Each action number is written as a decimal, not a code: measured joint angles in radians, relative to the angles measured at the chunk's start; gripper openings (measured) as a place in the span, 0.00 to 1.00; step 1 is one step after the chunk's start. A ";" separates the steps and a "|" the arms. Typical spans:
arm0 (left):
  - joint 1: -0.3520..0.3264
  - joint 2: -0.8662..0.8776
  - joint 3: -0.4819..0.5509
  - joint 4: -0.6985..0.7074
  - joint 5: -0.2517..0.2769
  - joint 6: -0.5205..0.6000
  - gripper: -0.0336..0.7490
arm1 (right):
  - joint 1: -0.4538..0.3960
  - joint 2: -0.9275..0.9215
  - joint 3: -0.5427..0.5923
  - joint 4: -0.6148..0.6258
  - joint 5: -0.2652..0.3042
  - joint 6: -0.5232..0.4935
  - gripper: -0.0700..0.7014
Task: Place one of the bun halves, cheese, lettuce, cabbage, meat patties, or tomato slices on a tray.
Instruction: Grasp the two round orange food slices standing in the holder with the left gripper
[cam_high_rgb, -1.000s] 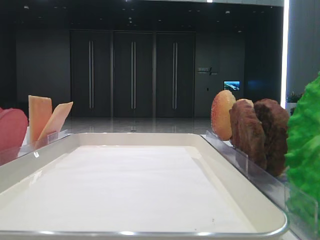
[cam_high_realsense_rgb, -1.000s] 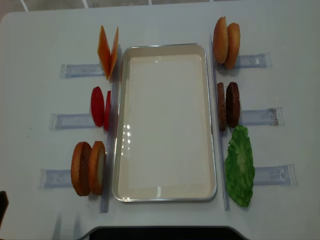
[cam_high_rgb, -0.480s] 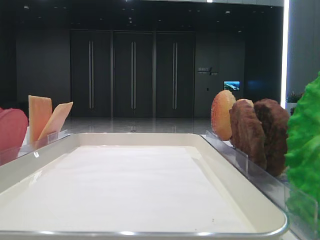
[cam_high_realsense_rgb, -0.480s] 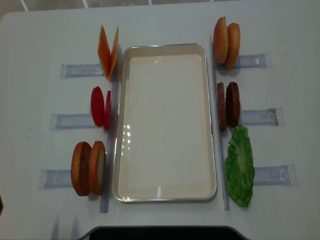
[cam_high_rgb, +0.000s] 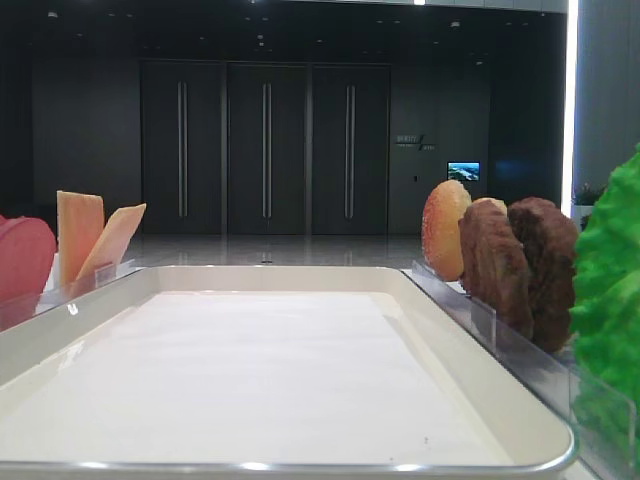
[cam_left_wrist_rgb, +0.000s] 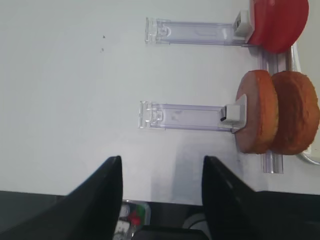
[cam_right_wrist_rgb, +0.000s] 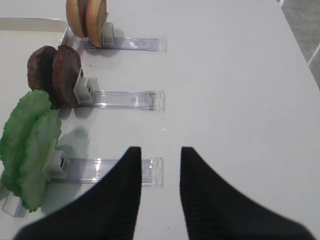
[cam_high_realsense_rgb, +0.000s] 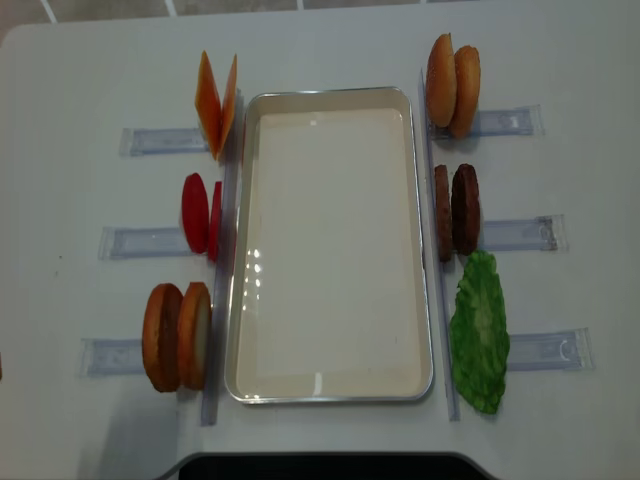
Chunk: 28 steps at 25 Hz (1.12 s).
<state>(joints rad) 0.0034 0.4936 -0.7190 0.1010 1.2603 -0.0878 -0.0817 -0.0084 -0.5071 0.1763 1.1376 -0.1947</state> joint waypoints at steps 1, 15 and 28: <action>0.000 0.070 -0.023 0.001 0.000 -0.004 0.54 | 0.000 0.000 0.000 0.000 0.000 0.000 0.34; 0.000 0.576 -0.120 0.023 -0.021 -0.031 0.54 | 0.000 0.000 0.000 0.000 0.000 0.000 0.34; -0.102 0.606 -0.122 -0.120 -0.057 -0.099 0.56 | 0.000 0.000 0.000 0.000 0.000 0.001 0.34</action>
<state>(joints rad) -0.0983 1.0993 -0.8409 -0.0189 1.2035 -0.1868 -0.0817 -0.0084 -0.5071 0.1763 1.1376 -0.1935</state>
